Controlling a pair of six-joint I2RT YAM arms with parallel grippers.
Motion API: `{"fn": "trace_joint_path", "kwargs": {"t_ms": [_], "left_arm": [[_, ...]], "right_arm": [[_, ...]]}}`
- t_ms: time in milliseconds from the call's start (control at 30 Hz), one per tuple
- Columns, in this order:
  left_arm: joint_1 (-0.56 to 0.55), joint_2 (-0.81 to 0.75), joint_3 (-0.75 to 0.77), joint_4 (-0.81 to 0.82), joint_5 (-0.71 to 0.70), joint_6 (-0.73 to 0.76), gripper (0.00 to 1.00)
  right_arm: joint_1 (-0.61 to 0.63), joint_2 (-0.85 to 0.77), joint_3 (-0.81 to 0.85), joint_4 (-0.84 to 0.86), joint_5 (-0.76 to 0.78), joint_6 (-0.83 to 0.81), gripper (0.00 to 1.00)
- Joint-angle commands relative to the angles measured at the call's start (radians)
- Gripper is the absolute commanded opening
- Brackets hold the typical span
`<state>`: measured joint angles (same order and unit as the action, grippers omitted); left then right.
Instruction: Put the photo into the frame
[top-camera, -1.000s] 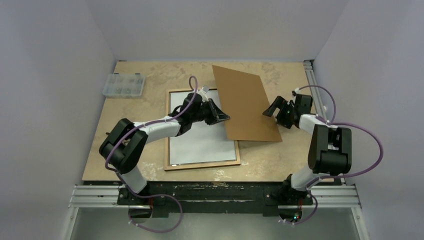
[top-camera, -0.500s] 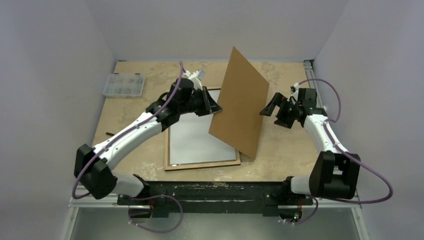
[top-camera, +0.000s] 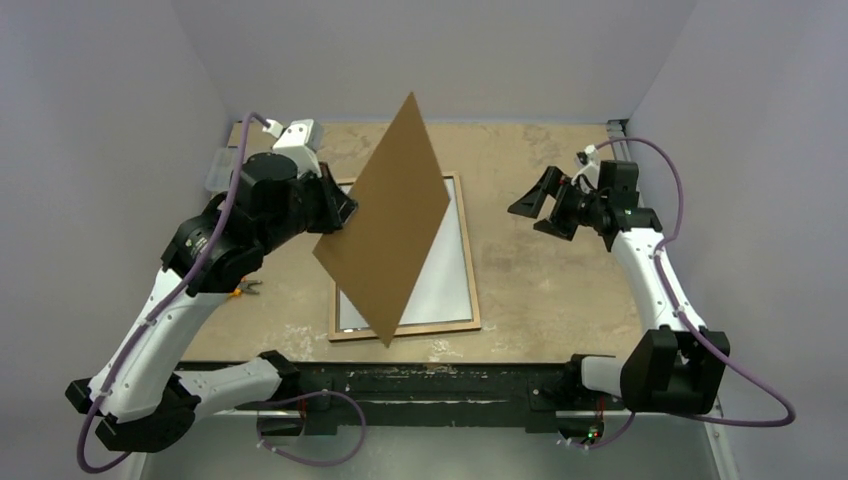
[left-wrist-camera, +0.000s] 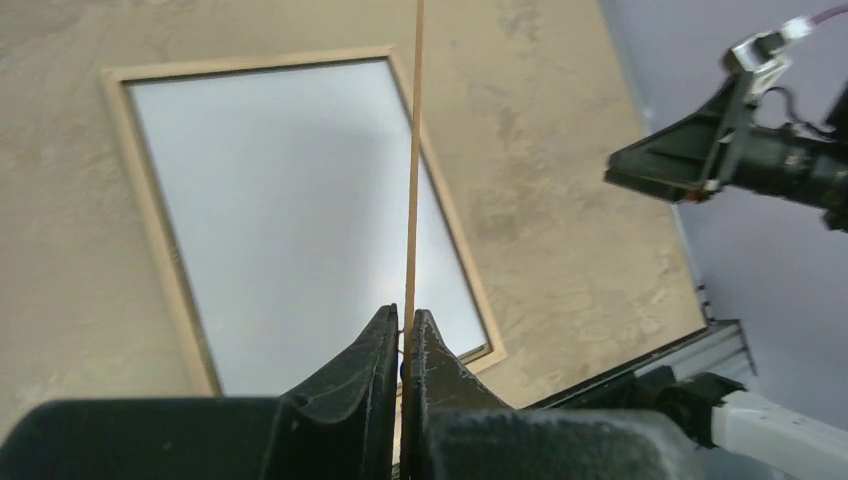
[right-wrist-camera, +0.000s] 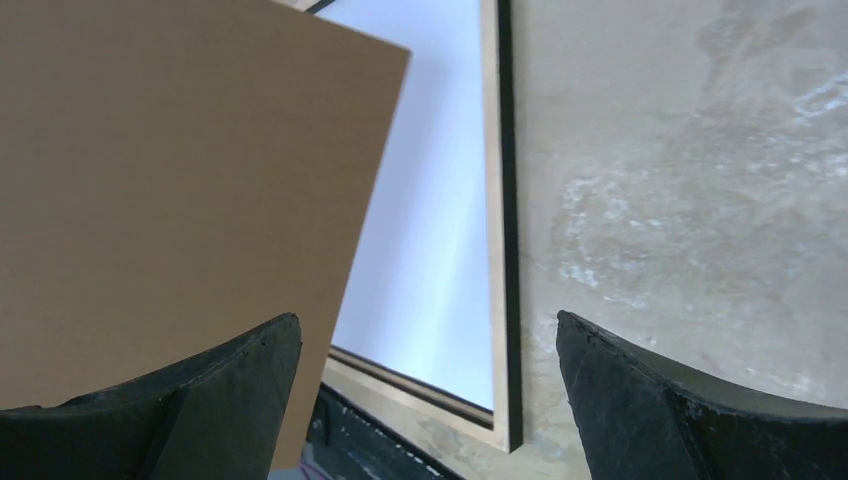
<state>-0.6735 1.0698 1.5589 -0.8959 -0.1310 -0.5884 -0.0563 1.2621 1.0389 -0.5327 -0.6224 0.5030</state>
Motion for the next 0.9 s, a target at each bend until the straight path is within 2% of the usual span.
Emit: {"fn": "trace_joint_path", "kwargs": {"t_ms": [0, 67, 300, 600, 867], "left_arm": [[0.005, 0.024, 0.084, -0.221, -0.168, 0.051, 0.00], [-0.008, 0.045, 0.100, -0.253, -0.185, 0.043, 0.00], [-0.120, 0.136, 0.100, -0.238, -0.252, 0.009, 0.00], [-0.271, 0.242, 0.135, -0.181, -0.219, -0.017, 0.00], [-0.373, 0.358, 0.161, -0.128, -0.191, -0.055, 0.23]], "right_arm": [[0.031, -0.054, -0.033, 0.127, -0.139, 0.099, 0.98], [0.063, -0.053, -0.045, 0.171, -0.163, 0.144, 0.98], [0.229, -0.042, 0.008, 0.210, -0.088, 0.226, 0.95], [0.241, -0.073, -0.008, 0.313, -0.124, 0.358, 0.94], [0.244, -0.090, -0.024, 0.424, -0.146, 0.466, 0.94]]}}
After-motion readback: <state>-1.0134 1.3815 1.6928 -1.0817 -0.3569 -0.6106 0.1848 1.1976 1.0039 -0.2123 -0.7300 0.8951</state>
